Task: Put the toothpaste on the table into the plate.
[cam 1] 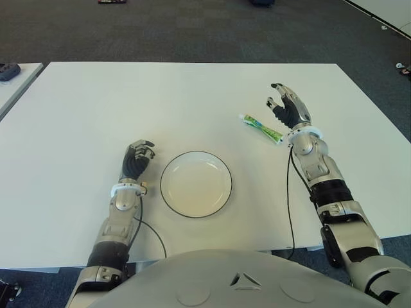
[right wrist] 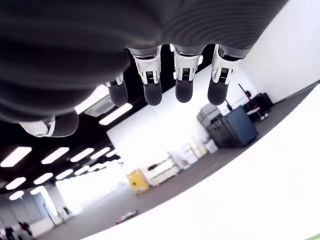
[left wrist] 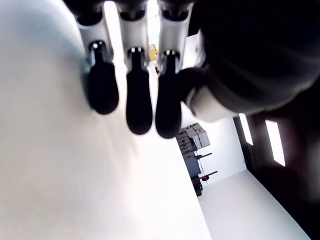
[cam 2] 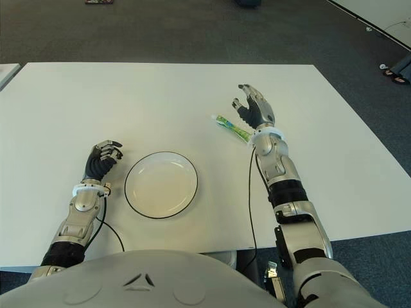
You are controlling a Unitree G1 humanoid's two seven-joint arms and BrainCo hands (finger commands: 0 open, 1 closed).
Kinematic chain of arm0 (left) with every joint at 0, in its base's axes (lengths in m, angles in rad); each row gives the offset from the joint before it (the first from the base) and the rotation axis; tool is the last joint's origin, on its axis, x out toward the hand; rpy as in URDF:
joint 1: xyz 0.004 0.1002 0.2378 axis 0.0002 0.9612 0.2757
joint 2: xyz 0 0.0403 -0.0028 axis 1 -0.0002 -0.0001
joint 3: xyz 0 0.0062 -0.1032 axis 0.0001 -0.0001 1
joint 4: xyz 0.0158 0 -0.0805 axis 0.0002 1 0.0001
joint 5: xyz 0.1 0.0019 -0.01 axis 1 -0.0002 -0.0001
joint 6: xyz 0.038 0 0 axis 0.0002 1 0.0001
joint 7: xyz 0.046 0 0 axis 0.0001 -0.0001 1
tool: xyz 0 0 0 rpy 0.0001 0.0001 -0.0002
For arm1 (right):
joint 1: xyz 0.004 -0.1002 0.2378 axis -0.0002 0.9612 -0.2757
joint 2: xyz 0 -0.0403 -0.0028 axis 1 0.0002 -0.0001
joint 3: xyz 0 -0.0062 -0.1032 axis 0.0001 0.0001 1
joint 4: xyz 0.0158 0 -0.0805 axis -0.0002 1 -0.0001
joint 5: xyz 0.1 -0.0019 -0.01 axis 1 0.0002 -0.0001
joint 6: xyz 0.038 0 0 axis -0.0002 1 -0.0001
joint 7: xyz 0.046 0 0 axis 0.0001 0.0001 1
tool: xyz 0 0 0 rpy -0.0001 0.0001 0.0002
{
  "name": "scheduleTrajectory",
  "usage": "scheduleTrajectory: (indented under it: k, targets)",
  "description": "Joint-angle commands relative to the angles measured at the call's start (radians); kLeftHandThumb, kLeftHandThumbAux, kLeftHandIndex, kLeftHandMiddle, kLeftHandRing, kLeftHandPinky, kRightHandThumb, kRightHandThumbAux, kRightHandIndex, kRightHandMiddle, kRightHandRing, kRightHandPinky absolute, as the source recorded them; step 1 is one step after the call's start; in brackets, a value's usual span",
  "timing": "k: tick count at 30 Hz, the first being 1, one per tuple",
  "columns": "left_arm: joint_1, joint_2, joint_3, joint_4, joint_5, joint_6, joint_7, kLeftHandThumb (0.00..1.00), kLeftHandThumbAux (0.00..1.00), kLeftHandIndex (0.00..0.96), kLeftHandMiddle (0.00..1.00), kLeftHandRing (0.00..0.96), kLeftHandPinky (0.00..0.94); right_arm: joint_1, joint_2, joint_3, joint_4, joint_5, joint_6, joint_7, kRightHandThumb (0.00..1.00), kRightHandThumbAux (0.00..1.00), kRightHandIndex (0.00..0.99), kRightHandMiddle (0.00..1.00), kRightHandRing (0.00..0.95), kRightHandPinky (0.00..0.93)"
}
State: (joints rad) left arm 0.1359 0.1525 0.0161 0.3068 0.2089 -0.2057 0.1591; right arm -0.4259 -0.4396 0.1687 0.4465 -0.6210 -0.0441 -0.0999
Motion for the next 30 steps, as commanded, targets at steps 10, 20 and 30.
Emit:
scheduleTrajectory:
  k: [10, 20, 30]
  targets:
    - [0.028, -0.022, -0.014, 0.015, 0.016, 0.036, 0.017, 0.704, 0.721, 0.433, 0.585, 0.568, 0.527, -0.196, -0.070, 0.135, 0.187, -0.112, 0.057, 0.117, 0.605, 0.114, 0.000, 0.000, 0.000, 0.000]
    - [0.039, -0.024, -0.015, -0.001, 0.021, 0.034, 0.020, 0.704, 0.721, 0.433, 0.590, 0.570, 0.537, -0.333, -0.069, 0.234, 0.417, -0.145, 0.023, 0.158, 0.586, 0.109, 0.000, 0.000, 0.000, 0.000]
    - [0.046, -0.028, -0.014, -0.015, 0.023, 0.046, 0.022, 0.702, 0.721, 0.433, 0.596, 0.570, 0.515, -0.432, -0.024, 0.342, 0.610, -0.180, -0.007, 0.165, 0.571, 0.116, 0.000, 0.000, 0.000, 0.000]
